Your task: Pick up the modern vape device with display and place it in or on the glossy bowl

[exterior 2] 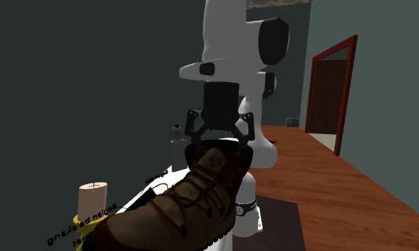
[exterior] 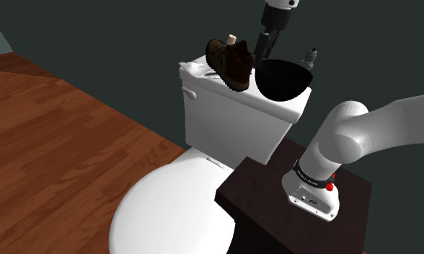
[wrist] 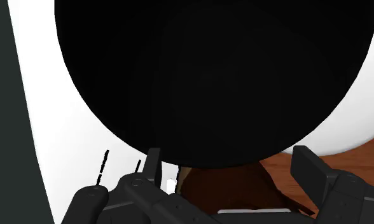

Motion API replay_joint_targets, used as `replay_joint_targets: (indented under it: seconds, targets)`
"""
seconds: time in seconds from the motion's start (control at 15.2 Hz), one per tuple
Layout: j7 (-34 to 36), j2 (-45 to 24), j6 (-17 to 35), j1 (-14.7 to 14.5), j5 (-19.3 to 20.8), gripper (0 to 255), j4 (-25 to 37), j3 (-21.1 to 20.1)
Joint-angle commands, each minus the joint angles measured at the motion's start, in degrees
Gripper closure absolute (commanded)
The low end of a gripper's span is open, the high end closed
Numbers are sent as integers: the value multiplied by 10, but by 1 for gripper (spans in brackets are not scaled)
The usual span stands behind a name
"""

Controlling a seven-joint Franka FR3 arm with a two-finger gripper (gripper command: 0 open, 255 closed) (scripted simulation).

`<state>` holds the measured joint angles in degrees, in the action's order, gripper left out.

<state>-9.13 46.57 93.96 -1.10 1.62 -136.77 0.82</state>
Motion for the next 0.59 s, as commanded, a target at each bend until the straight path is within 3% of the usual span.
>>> replay_joint_targets:
  seconds: [0.0,0.53]
  targets:
    - [0,0,0,0,0,0,0,0]
    - [-68,19,-113,43,76,0,38,64]
